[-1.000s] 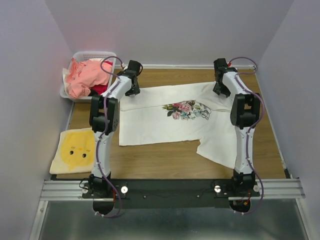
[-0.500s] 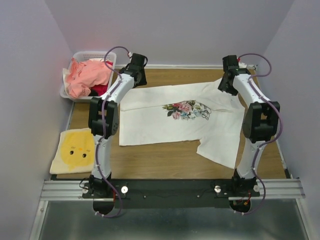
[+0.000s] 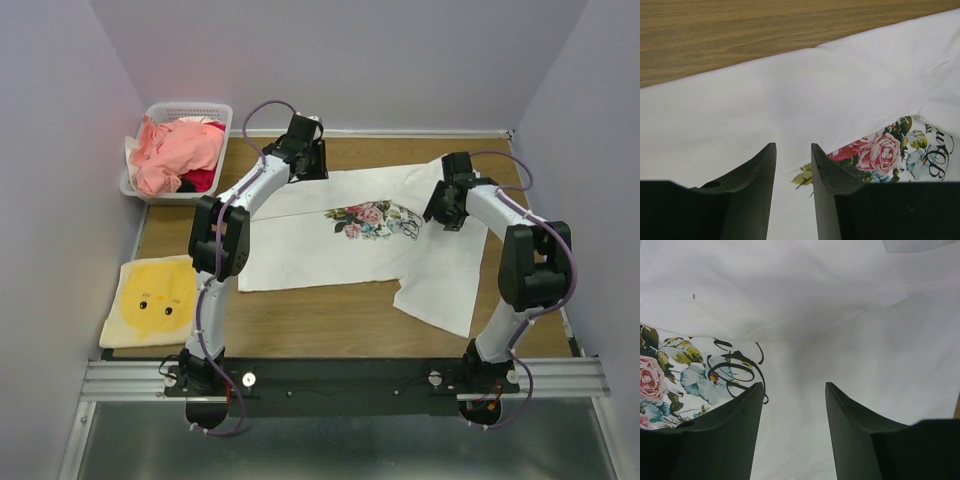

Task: Fold and stack the t-shirts
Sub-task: Fold the tshirt

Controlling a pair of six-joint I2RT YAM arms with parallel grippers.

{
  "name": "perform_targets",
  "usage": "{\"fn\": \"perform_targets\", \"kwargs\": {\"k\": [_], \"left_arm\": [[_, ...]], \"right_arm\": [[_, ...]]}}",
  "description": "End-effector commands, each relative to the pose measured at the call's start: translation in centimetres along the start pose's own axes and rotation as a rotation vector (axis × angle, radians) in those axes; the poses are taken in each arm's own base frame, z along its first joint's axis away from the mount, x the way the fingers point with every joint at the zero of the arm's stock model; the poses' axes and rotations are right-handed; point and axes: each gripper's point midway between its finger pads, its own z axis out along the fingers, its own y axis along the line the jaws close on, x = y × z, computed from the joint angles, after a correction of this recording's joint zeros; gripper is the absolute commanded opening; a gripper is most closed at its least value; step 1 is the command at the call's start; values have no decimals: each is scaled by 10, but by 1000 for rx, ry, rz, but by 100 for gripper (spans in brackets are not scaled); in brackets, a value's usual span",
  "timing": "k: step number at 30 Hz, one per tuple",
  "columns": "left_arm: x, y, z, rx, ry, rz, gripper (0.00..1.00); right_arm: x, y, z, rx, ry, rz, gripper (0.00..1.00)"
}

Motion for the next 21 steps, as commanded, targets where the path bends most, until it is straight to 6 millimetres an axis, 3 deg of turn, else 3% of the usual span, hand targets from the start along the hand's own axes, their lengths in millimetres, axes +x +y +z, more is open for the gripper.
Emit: {"fn": "perform_targets", "kwargs": {"k": [1,8,16,19,21], "left_arm": [[-1,-27,7,105,5,-5,42],[8,-28,12,111,30,-12,42],[10,-23,10,87,31,-8,42],[11,-24,11,93,32,-8,42],[12,-24,12,97,37,-7,42]], "right_arm": [[-15,21,1,-100,-74,25,60],[-33,30,25,-89,-108,24,59],[-28,31,46,-69,-77,32,56],[-34,31,47,-55,-94,33,51],[-37,30,47,-44,-106,38,39]]}}
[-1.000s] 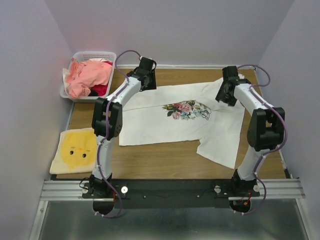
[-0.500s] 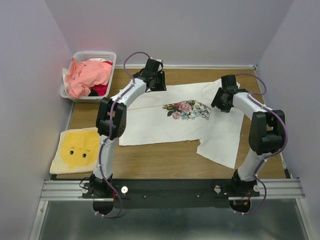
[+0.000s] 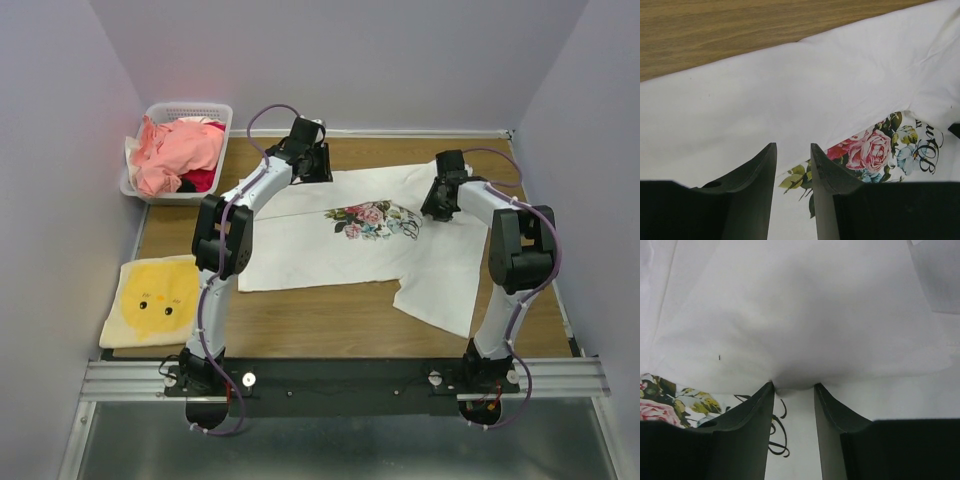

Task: Fold and stack the t-shirts
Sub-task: Fold the tshirt

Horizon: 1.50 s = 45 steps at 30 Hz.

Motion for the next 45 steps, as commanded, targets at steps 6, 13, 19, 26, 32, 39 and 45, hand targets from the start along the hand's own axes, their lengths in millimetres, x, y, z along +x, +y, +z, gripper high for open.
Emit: {"fn": "perform_targets", "kwargs": {"k": [6,13,19,26,32,39,45], "left_arm": [[0,-11,1,38,2,9,40],[0,-14,2,47,2,13,38],[2,-20,4,64,7,25,36],[9,-21,5,62,21,35,36],[14,-20,5,51,30,43,35],[20,-16,4,34,41,47,35],[21,-13,4,22,39,47,35]], "right_arm": [[-46,16,-15,-19,-124,34,17],[-62,22,-26,-35,-165,33,1],[-71,23,-12,-3,-180,36,1],[-99,33,7,19,-225,26,1],[-102,47,42,-2,-195,-15,17],[-132,62,37,-33,-259,-27,38],[-144,67,8,-67,-296,-20,39]]}}
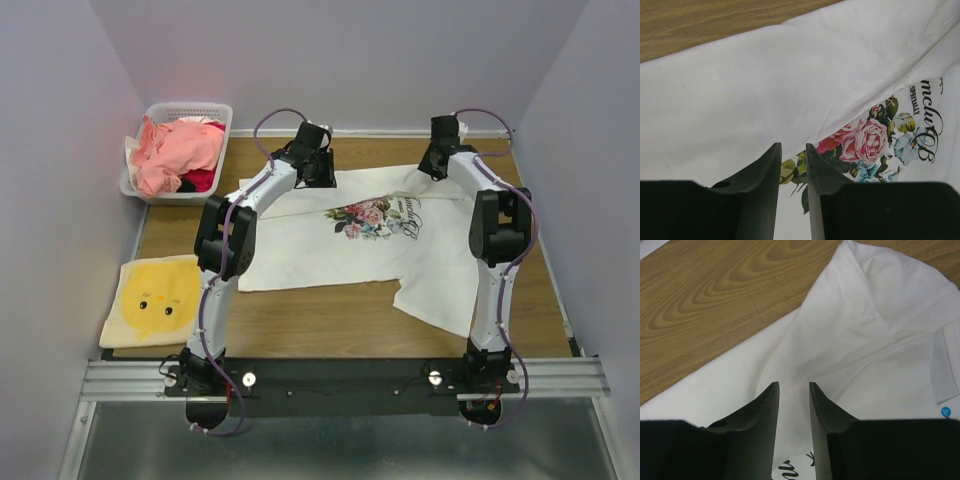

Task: Fold and stack the t-shirts
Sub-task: Fold the tshirt

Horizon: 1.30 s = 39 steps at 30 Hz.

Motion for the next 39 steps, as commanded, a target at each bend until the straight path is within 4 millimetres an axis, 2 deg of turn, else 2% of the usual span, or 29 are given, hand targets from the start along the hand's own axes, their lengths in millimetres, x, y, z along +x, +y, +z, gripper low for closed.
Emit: {"fn": "perform_targets", "kwargs": {"k": [1,3,4,7,8,9,11,16,19,24,27,37,39], "left_arm": [[6,1,1,-11,8,20,34],[5,1,1,-11,6,22,34],[5,1,1,-11,6,24,34],[5,2,2,-16,4,25,34],[6,2,3,-16,5,27,34],[6,3,4,-18,6,26,34],[7,4,4,-22,8,24,34],[8,6,7,-33,10,25,34],[8,7,7,-35,11,25,34],[8,9,7,-45,10,32,34],[9,12,7,-56,15,33,34],[11,19,10,-69,19,37,34],[10,19,10,-70,20,35,34]], "right_arm": [[-33,12,-35,-50,-73,3,39],[-25,11,-40,-63,-50,3,40],[-28,12,-48,-75,-54,12,40],[-8,4,-51,-68,-7,20,44],[-5,4,-56,-79,2,20,52],[7,0,-54,-70,28,16,55],[16,-2,-56,-68,48,23,58],[41,-6,-47,-71,114,33,58],[49,-3,-42,-80,137,44,56],[47,-1,-33,-78,135,50,42],[48,0,-27,-77,141,51,37],[60,3,-8,-85,168,41,36],[53,8,-7,-98,153,41,36]]}}
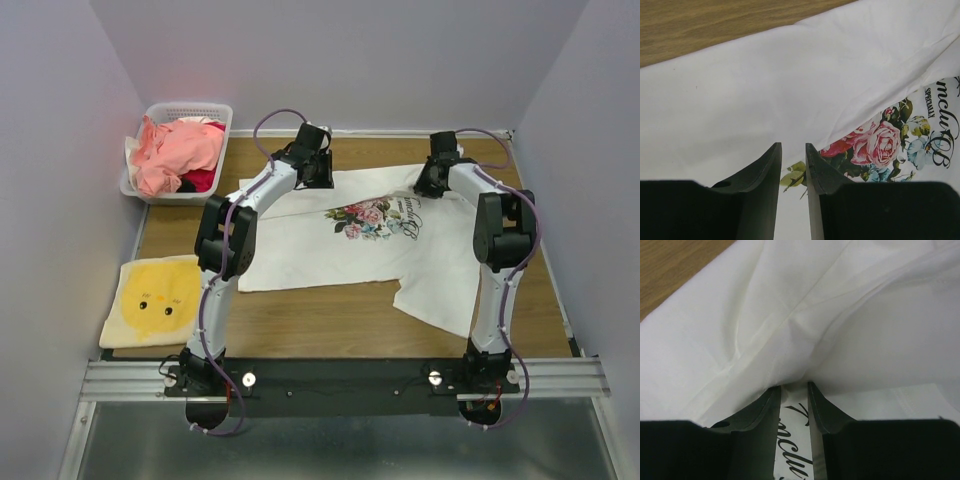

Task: Fold and stack the t-shirts
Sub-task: Fold the tshirt

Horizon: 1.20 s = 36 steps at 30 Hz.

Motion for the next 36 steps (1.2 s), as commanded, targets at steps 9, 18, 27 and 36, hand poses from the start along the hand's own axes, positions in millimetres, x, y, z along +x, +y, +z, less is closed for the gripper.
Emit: {"fn": "perform_targets", "kwargs": {"k": [9,18,27,36], "left_arm": [[7,13,10,-39,25,14,34],[7,14,14,-36,29,13,34],[8,17,15,-42,33,14,34],[5,21,13,-47,27,15,34]], "right_arm": [[-26,31,-5,-102,-43,4,36],[-17,31,7,-110,-11,12,37],[-15,40,20,-143,11,25,31],[-14,40,25,-138,12,27,7]]}}
